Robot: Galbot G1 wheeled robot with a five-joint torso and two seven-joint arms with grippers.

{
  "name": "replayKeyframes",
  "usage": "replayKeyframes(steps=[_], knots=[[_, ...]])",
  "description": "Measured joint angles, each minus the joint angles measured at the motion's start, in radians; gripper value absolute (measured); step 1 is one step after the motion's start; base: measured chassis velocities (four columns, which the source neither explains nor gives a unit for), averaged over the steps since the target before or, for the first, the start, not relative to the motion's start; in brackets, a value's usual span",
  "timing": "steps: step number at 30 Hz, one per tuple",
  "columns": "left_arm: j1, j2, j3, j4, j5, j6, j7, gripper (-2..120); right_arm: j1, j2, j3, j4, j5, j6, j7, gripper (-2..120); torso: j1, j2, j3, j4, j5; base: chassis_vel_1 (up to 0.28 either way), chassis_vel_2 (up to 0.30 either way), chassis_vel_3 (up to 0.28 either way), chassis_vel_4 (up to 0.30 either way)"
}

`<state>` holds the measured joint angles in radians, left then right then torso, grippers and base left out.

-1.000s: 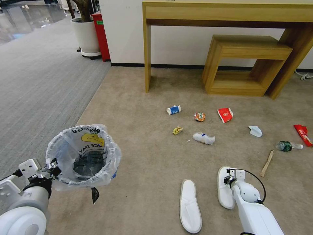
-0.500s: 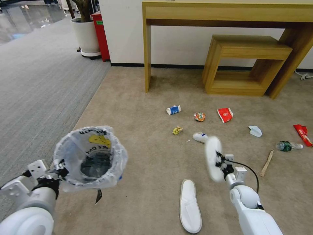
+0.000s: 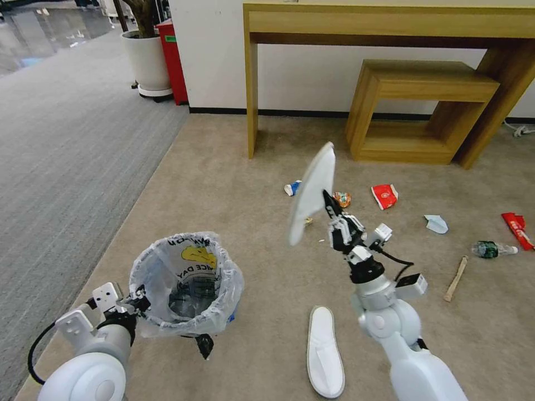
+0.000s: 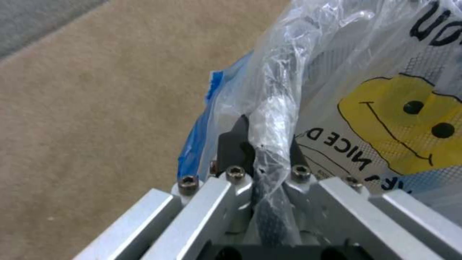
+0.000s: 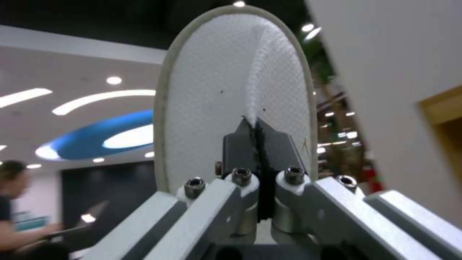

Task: Pick up the trash bin and place the garbage on the floor into it.

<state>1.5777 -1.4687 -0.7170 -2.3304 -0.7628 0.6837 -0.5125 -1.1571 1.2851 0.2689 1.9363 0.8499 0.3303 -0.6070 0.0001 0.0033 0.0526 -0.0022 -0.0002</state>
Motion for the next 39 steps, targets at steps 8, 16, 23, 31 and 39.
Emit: replayKeyframes(steps=[8,16,23,31,39], knots=[[-0.004,-0.016,0.050,-0.018,0.003,0.010,0.006,1,0.110,0.035,-0.153,-0.098,-0.029,-0.026,-0.023,0,0.000,0.000,0.000,-0.0002,0.0000,0.000,0.000,0.000,0.000],[-0.001,-0.013,0.055,-0.029,0.014,0.011,0.008,1,0.194,0.095,-0.347,-0.304,-0.124,0.013,-0.052,0,0.000,0.000,0.000,0.0000,-0.0001,0.000,0.000,0.000,0.000],[-0.006,-0.002,0.034,-0.029,0.008,0.012,0.009,1,0.243,0.133,-0.416,-0.376,-0.147,0.024,-0.060,0,0.000,0.000,0.000,0.0000,0.0000,0.000,0.000,0.000,0.000],[-0.014,0.009,0.026,-0.030,-0.009,0.012,0.009,1,0.237,0.116,-0.410,-0.374,-0.157,0.020,-0.016,9,0.000,0.000,0.000,-0.0002,0.0001,0.000,0.000,0.000,0.000],[-0.011,0.014,0.023,-0.039,-0.003,0.012,0.009,1,0.190,0.079,-0.382,-0.321,-0.140,-0.004,-0.014,36,0.000,0.000,0.000,-0.0002,0.0003,0.000,0.000,0.000,0.000]])
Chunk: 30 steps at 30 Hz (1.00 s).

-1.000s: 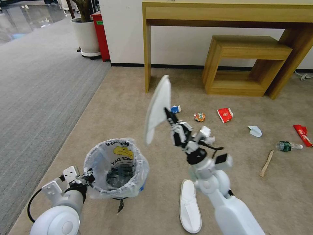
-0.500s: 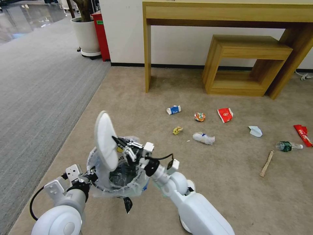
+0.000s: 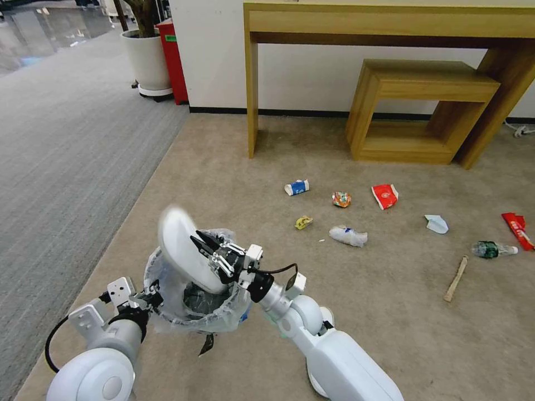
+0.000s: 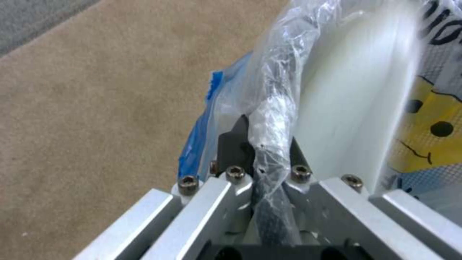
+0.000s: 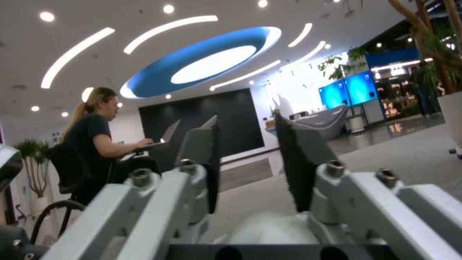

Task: Pick up the trash bin and place the garbage on the floor into it.

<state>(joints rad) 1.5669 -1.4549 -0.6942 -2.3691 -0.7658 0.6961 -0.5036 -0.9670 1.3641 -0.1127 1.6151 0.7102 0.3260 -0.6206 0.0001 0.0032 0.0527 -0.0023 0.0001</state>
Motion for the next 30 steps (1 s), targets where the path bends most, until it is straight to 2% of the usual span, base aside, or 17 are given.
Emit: replayKeyframes(steps=[1,3,5,6,8,9,10,12,13,16,17,20,21,24,25,29,30], knots=[[0.000,0.000,0.000,0.000,0.000,0.000,0.000,1,0.000,0.000,0.000,0.000,0.000,0.000,0.000,36,0.000,0.000,0.000,0.0000,0.0000,0.000,0.000,0.000,0.000],[0.003,0.002,-0.002,-0.010,0.002,0.000,0.000,1,-0.023,-0.019,0.022,0.039,0.012,-0.011,0.015,49,0.000,0.000,0.000,0.0000,0.0000,0.000,0.000,0.000,0.000],[0.003,0.003,-0.004,-0.012,0.002,0.000,0.000,1,-0.030,-0.023,0.029,0.048,0.013,-0.012,0.019,51,0.000,0.000,0.000,0.0000,0.0000,0.000,0.000,0.000,0.000],[0.003,0.006,-0.010,-0.014,0.002,0.000,0.000,1,-0.047,-0.034,0.051,0.084,0.014,-0.018,0.044,57,0.000,0.000,0.000,0.0000,0.0000,0.000,0.000,0.000,0.000],[0.003,0.011,-0.020,-0.014,0.000,0.000,0.000,1,-0.071,-0.048,0.082,0.132,0.006,-0.029,0.116,66,0.000,0.000,0.000,0.0001,0.0000,0.000,0.000,0.000,0.000],[0.001,0.015,-0.030,-0.012,-0.006,-0.001,0.000,1,-0.098,-0.061,0.115,0.179,-0.010,-0.050,0.205,72,0.000,0.000,0.000,0.0001,0.0000,0.000,0.000,0.000,0.000],[0.001,0.015,-0.030,-0.012,-0.006,-0.001,0.000,1,-0.098,-0.061,0.115,0.179,-0.010,-0.050,0.205,72,0.000,0.000,0.000,0.0001,0.0000,0.000,0.000,0.000,0.000],[-0.008,0.023,-0.045,0.002,-0.012,-0.004,0.000,1,-0.151,-0.082,0.186,0.246,-0.028,-0.093,0.321,82,0.000,0.000,0.000,0.0002,0.0000,0.000,0.000,0.000,0.000],[-0.008,0.023,-0.045,0.002,-0.012,-0.004,0.000,1,-0.151,-0.082,0.186,0.246,-0.028,-0.093,0.321,82,0.000,0.000,0.000,0.0002,0.0000,0.000,0.000,0.000,0.000],[-0.020,0.031,-0.061,0.028,-0.009,-0.014,0.001,1,-0.241,-0.113,0.301,0.339,-0.110,-0.209,0.487,96,0.000,0.000,0.000,-0.0001,0.0002,0.000,0.000,0.000,0.000],[-0.020,0.031,-0.061,0.028,-0.009,-0.014,0.001,1,-0.241,-0.113,0.301,0.339,-0.110,-0.209,0.487,96,0.000,0.000,0.000,-0.0001,0.0002,0.000,0.000,0.000,0.000],[-0.023,0.031,-0.067,0.039,-0.009,-0.018,0.009,1,-0.337,-0.154,0.394,0.442,-0.131,-0.361,0.713,100,0.000,0.000,0.000,-0.0002,0.0000,0.000,0.000,0.000,0.000],[-0.023,0.030,-0.067,0.040,-0.009,-0.019,0.010,1,-0.363,-0.166,0.420,0.464,-0.126,-0.391,0.754,100,0.000,0.000,0.000,-0.0001,0.0000,0.000,0.000,0.000,0.000],[-0.022,0.030,-0.067,0.041,-0.009,-0.020,0.010,1,-0.400,-0.176,0.456,0.486,-0.130,-0.425,0.798,100,0.000,0.000,0.000,-0.0001,-0.0001,0.000,0.000,0.000,0.000],[-0.018,0.036,-0.068,0.040,-0.010,-0.020,0.011,1,-0.443,-0.179,0.485,0.513,-0.142,-0.493,0.876,100,0.000,0.000,0.000,-0.0001,0.0002,0.000,0.000,0.000,0.000],[-0.015,0.042,-0.072,0.038,-0.010,-0.020,0.011,1,-0.462,-0.175,0.492,0.530,-0.140,-0.549,0.932,100,0.000,0.000,0.000,-0.0001,-0.0001,0.000,0.000,0.000,0.000],[-0.011,0.051,-0.078,0.031,-0.012,-0.020,0.011,1,-0.489,-0.169,0.496,0.549,-0.142,-0.637,1.019,100,0.000,0.000,0.000,0.0001,0.0000,0.000,0.000,0.000,0.000]])
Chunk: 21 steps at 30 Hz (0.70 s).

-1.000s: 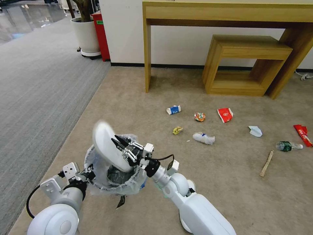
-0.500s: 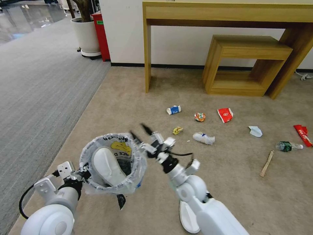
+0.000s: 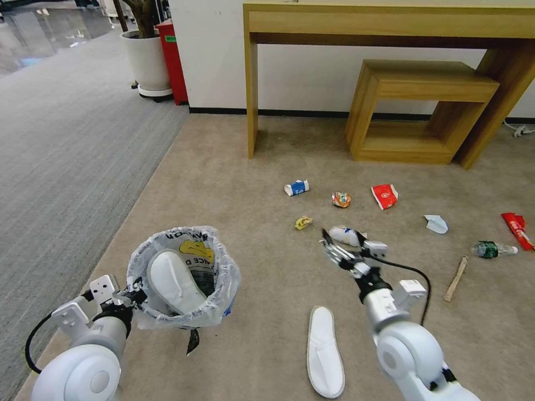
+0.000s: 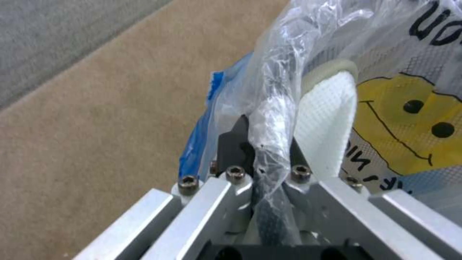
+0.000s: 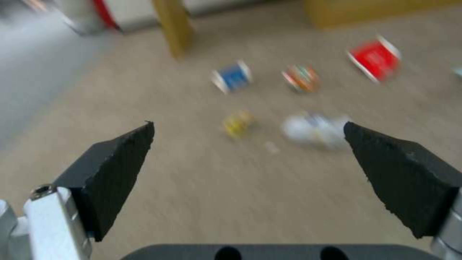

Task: Pick up the trash bin and place the garbage on the floor into it.

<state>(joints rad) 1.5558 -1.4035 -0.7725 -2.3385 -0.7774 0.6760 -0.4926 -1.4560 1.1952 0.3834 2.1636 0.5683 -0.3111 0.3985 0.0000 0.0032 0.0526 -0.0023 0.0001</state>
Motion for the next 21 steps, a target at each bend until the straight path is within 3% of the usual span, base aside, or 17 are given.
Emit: replayKeyframes(steps=[4,10,16,21], knots=[[0.006,0.018,-0.013,-0.016,-0.004,0.000,0.001,1,-0.037,-0.010,0.010,0.012,-0.021,-0.065,0.049,100,0.000,0.000,0.000,-0.0001,0.0000,0.000,0.000,0.000,0.000],[0.016,0.035,-0.036,-0.029,-0.018,-0.001,0.008,1,-0.058,-0.010,0.002,-0.001,-0.062,-0.070,0.022,100,0.000,0.000,0.000,0.0000,-0.0001,0.000,0.000,0.000,0.000],[0.020,0.041,-0.044,-0.024,-0.018,-0.001,0.009,1,-0.054,-0.001,-0.057,-0.018,-0.058,-0.172,0.018,100,0.000,0.000,0.000,0.0000,-0.0002,0.000,0.000,0.000,0.000],[0.022,0.030,-0.036,-0.017,0.000,-0.001,0.007,1,-0.004,0.017,-0.136,-0.133,-0.005,-0.245,0.011,100,0.000,0.000,0.000,0.0000,-0.0002,0.000,0.000,0.000,0.000]])
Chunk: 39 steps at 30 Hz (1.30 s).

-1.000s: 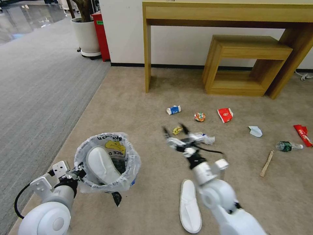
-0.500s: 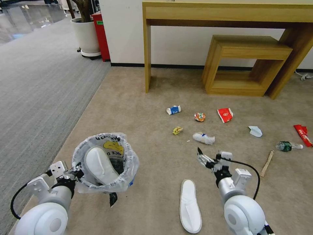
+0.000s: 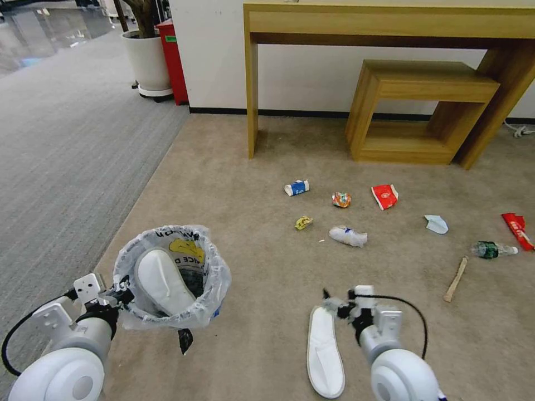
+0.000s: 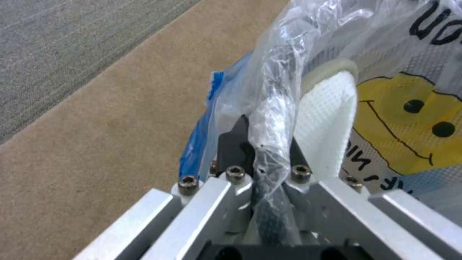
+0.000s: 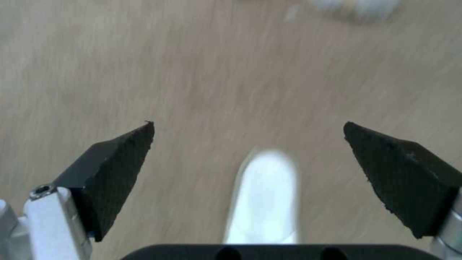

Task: Pick up the trash bin and place the garbage on the floor into it.

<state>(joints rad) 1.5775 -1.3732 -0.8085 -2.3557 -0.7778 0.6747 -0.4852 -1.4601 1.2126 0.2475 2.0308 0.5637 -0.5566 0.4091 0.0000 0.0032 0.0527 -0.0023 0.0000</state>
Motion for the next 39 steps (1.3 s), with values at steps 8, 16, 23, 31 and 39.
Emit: replayKeyframes(steps=[8,16,23,31,39], knots=[[0.001,0.003,-0.024,-0.003,0.001,0.002,-0.002,1,0.056,0.019,-0.080,-0.122,0.049,-0.153,0.059,100,0.000,0.000,0.000,0.0000,-0.0001,0.000,0.000,0.000,0.000],[-0.004,0.000,-0.031,0.009,0.000,0.003,-0.002,1,0.071,0.006,-0.133,-0.186,0.063,-0.188,0.082,100,0.000,0.000,0.000,-0.0001,-0.0001,0.000,0.000,0.000,0.000],[-0.009,-0.003,-0.029,0.022,0.001,0.003,-0.002,1,0.082,0.012,-0.147,-0.226,0.043,-0.187,0.070,100,0.000,0.000,0.000,-0.0001,-0.0001,0.000,0.000,0.000,0.000],[-0.023,-0.003,-0.026,0.050,0.001,0.000,0.000,1,0.118,0.029,-0.144,-0.331,0.021,-0.159,0.022,82,0.000,0.000,0.000,0.0000,0.0000,0.000,0.000,0.000,0.000],[-0.036,0.002,-0.023,0.073,-0.002,-0.001,0.002,1,0.122,0.038,-0.147,-0.365,-0.011,-0.139,-0.009,54,0.000,0.000,0.000,0.0000,0.0000,0.000,0.000,0.000,0.000]])
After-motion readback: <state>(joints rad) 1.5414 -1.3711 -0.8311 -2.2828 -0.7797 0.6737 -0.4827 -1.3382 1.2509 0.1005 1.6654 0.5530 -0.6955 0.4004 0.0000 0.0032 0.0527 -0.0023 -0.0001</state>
